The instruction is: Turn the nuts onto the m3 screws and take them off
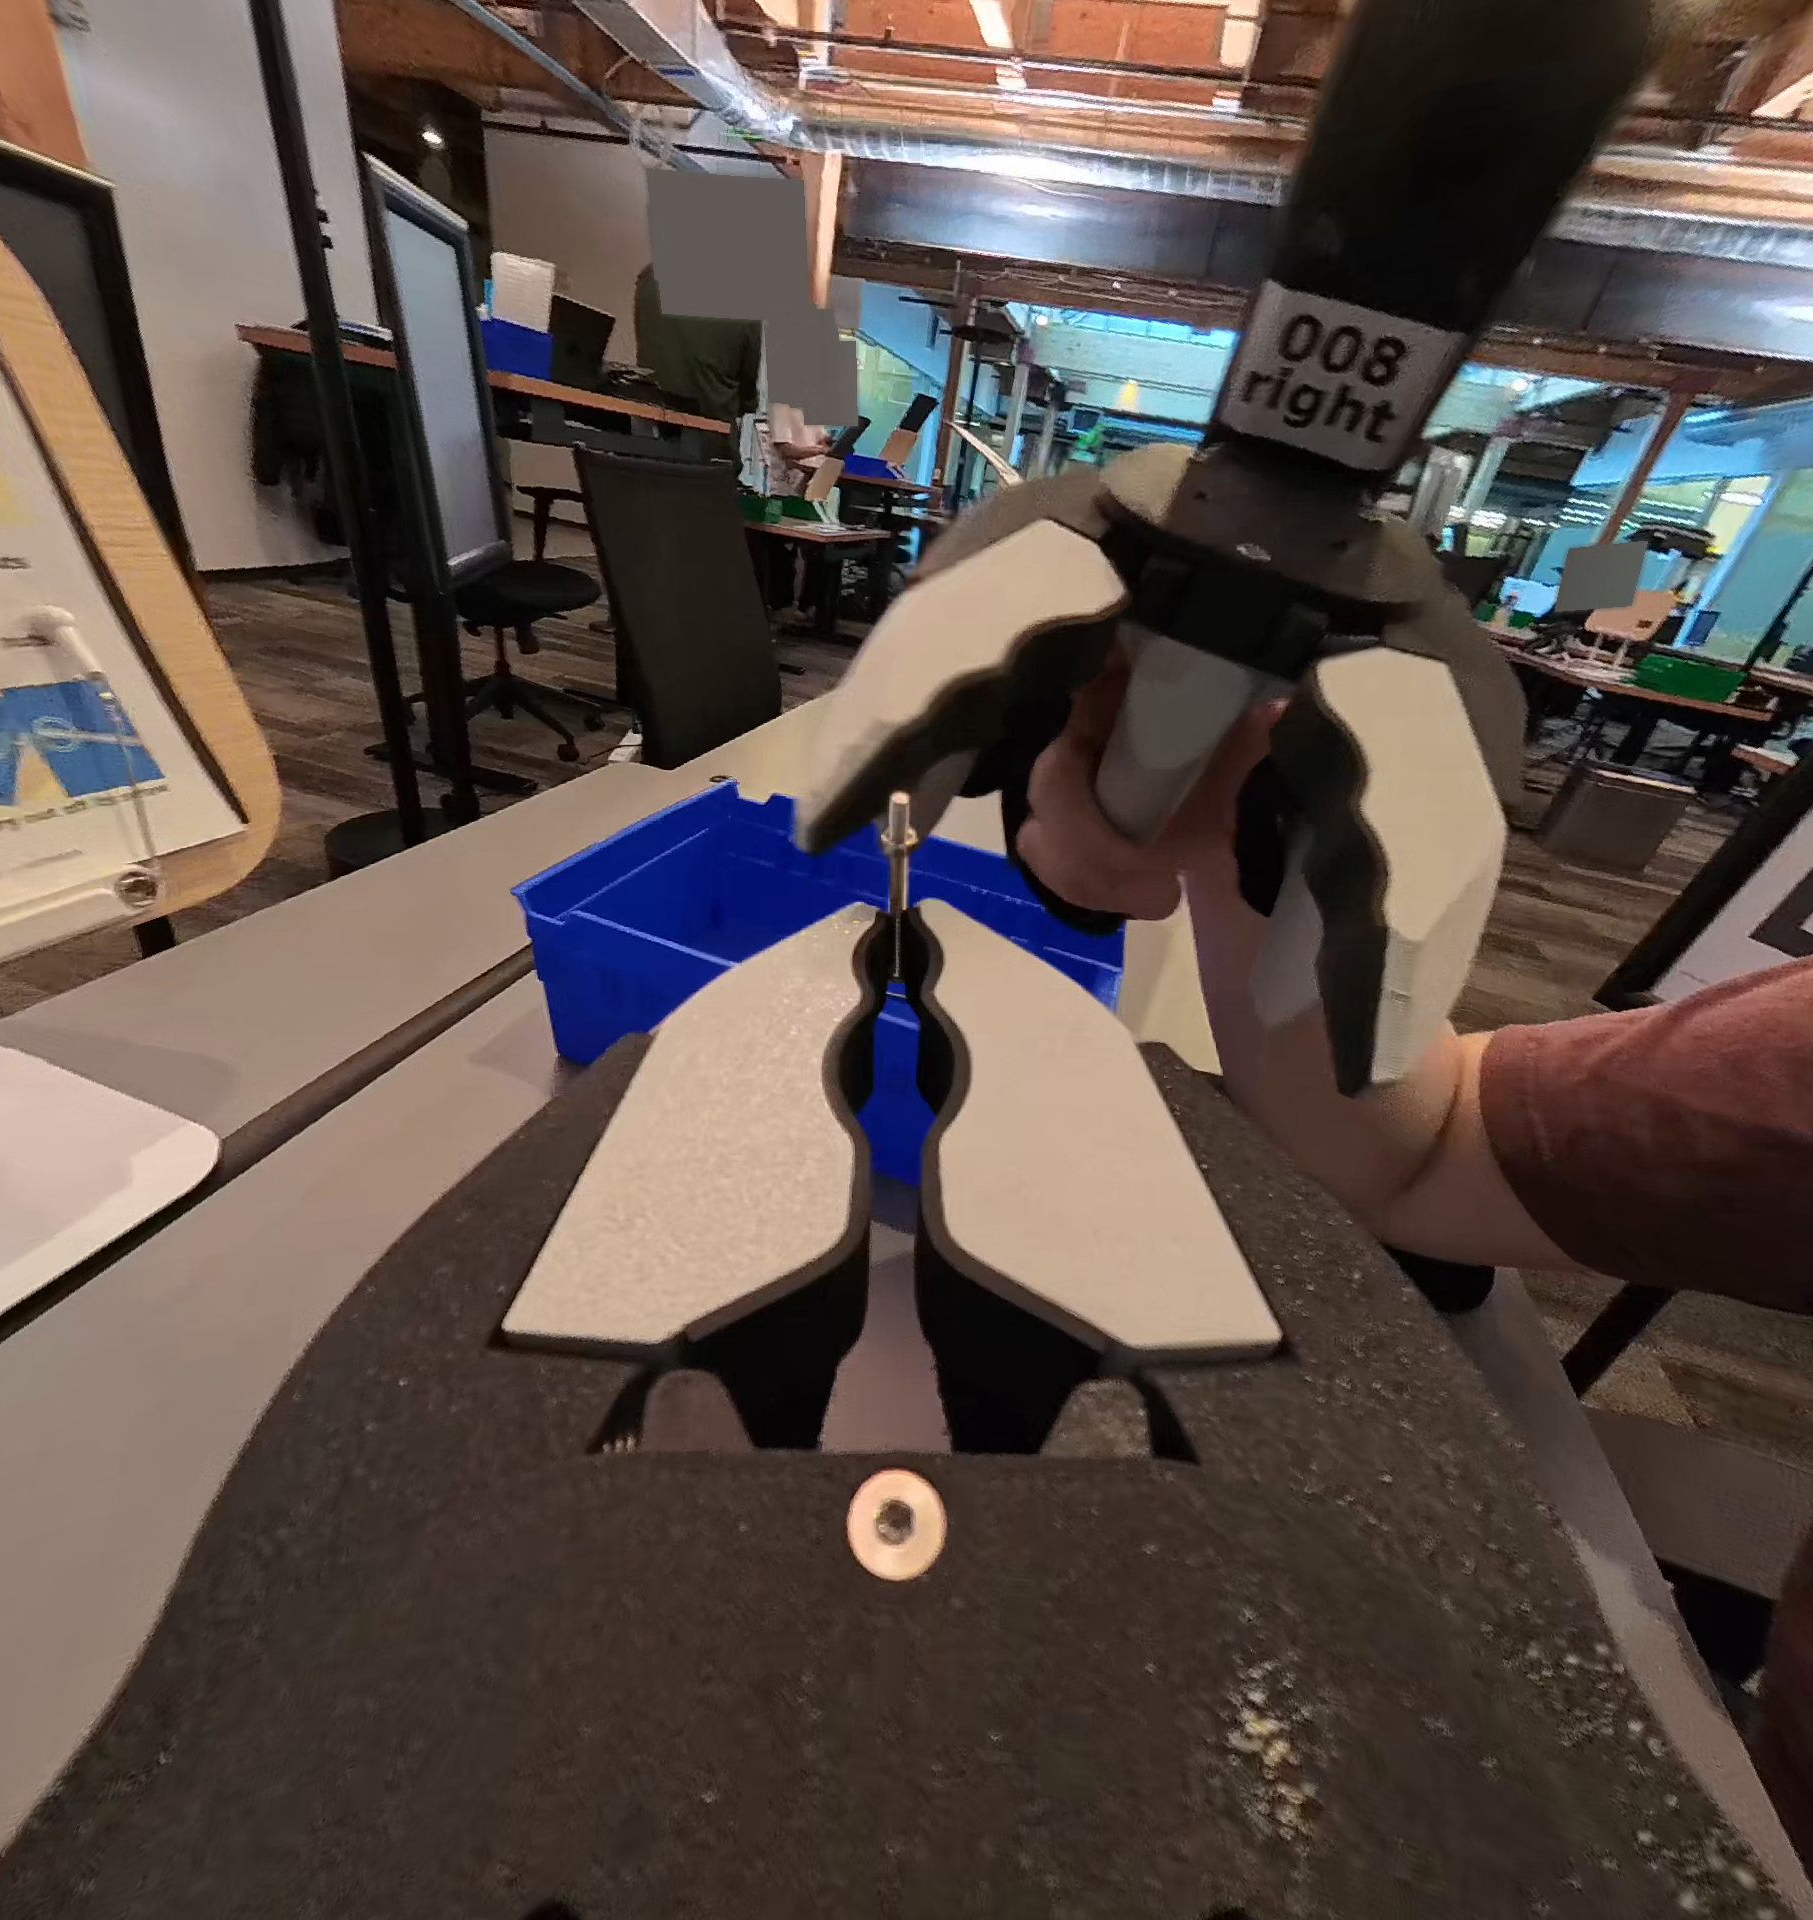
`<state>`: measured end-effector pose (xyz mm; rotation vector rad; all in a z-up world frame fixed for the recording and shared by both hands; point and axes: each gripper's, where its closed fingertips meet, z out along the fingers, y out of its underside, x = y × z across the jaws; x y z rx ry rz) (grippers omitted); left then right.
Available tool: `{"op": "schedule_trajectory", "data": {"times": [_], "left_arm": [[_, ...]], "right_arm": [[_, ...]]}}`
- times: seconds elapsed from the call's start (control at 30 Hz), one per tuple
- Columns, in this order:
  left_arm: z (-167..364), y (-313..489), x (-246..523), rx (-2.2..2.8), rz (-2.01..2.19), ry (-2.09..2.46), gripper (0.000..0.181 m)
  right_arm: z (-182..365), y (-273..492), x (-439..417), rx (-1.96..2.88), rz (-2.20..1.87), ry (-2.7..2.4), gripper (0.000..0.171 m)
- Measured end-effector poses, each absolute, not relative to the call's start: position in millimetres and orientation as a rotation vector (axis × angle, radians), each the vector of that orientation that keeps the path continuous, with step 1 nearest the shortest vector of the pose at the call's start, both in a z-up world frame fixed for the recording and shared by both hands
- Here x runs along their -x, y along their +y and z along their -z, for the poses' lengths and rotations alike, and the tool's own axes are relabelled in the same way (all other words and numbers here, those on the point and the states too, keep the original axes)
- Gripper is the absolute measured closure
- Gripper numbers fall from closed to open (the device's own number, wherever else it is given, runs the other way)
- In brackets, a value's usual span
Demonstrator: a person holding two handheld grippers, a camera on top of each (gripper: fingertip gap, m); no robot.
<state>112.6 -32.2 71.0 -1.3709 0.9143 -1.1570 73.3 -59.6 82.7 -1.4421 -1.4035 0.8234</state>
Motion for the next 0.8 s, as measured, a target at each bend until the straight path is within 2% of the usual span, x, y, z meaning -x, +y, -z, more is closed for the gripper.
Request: {"op": "schedule_trajectory", "data": {"times": [0.27,0.3,0.43,0.57,0.63,0.8], "left_arm": [[-72,-32,-112,1.378,1.157,0.908,0.179],[-74,-30,-110,1.375,1.176,0.891,0.179],[-80,-33,-107,1.349,1.235,0.887,0.179],[-79,-38,-111,1.342,1.210,0.918,0.179],[-78,-39,-112,1.343,1.210,0.929,0.179],[-75,-41,-114,1.352,1.216,0.949,0.179]], "right_arm": [[-77,-64,-72,1.440,-0.803,-1.457,0.089],[-81,-64,-77,1.436,-0.811,-1.445,0.093],[-104,-48,-92,1.461,-0.917,-1.264,0.132],[-101,-36,-94,1.513,-1.044,-1.198,0.151],[-100,-38,-91,1.507,-1.094,-1.204,0.158],[-90,-38,-86,1.525,-1.065,-1.242,0.159]]}}
